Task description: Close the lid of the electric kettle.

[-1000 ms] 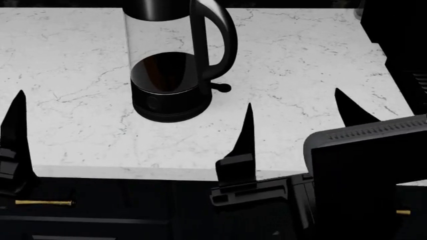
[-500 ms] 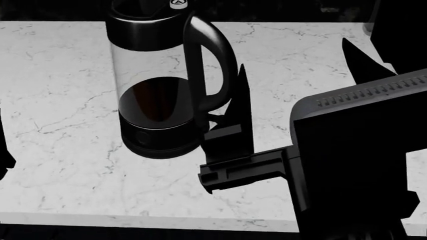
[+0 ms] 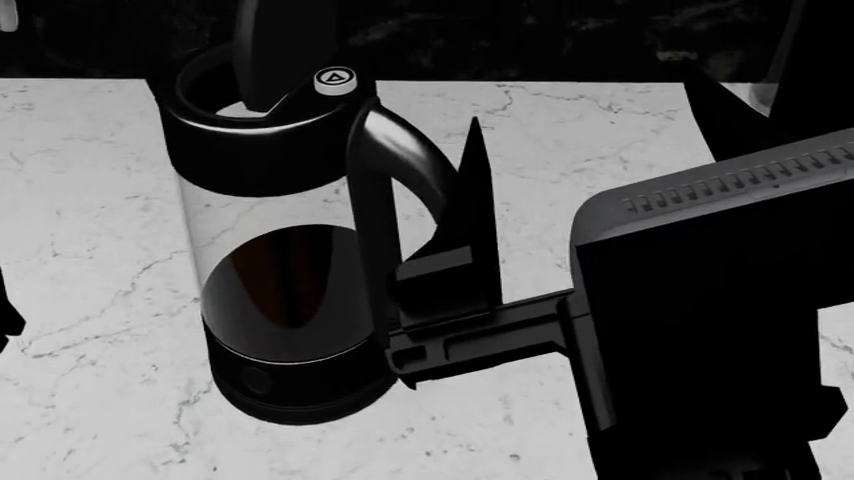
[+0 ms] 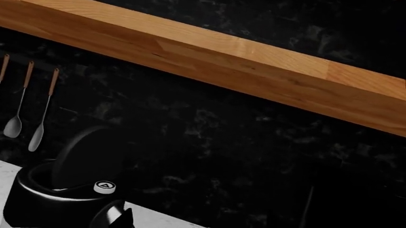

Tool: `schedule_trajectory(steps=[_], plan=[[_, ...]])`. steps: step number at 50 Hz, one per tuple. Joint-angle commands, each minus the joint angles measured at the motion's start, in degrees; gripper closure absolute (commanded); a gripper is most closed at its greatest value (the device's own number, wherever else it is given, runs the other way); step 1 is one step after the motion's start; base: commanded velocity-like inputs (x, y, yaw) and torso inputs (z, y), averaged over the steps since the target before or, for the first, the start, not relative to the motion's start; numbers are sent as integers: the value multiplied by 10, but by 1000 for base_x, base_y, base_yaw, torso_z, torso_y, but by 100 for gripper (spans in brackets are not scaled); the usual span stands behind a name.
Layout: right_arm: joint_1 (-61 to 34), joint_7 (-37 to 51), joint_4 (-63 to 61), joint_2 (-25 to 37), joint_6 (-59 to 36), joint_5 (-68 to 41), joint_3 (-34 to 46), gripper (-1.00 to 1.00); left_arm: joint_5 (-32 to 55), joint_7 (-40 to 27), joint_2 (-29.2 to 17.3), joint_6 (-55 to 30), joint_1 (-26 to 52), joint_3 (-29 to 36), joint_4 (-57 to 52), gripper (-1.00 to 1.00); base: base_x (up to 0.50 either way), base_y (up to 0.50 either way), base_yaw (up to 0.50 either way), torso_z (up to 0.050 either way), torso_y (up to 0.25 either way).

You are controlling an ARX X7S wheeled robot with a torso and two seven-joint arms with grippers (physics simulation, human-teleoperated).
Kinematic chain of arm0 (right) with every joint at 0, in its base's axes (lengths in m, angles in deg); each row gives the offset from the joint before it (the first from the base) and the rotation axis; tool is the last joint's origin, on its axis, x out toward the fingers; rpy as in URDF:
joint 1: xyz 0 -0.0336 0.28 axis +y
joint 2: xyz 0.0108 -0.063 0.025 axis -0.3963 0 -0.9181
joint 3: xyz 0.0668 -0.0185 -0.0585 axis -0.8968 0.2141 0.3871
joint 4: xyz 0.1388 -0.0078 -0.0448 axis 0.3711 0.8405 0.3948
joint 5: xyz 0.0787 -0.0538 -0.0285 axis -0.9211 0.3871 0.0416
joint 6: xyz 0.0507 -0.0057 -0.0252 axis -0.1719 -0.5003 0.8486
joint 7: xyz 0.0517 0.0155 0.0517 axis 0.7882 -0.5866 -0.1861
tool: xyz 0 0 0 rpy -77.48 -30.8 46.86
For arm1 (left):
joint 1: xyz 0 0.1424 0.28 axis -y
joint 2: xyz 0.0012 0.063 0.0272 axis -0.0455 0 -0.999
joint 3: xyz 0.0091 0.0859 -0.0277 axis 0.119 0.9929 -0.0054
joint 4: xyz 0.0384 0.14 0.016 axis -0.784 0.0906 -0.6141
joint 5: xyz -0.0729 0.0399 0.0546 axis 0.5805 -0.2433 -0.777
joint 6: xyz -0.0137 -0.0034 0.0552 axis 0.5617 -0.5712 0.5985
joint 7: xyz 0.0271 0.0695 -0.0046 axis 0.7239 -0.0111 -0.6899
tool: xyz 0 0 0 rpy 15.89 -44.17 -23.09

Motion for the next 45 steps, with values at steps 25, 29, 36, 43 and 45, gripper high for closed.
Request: schedule_trajectory(steps=[25,29,36,43,45], plan=[[-4,-201,91,3,86,216,60,-100,59,-46,-19,29,-1,-30,13,-100,149,0,0,0,1],[-37,-240,152,1,97,254,97,-100,56,-44,-23,35,-6,-28,13,-100,0,0,0,0,0],[-66,-319,268,-10,146,334,176,-100,25,-31,-32,55,-28,-19,13,-100,0,0,0,0,0],[-105,-363,370,-38,158,342,195,-100,15,-30,-41,68,-38,-16,18,-100,0,0,0,0,0],[-117,-373,392,-43,159,347,203,-100,7,-27,-43,72,-42,-11,20,-100,0,0,0,0,0]])
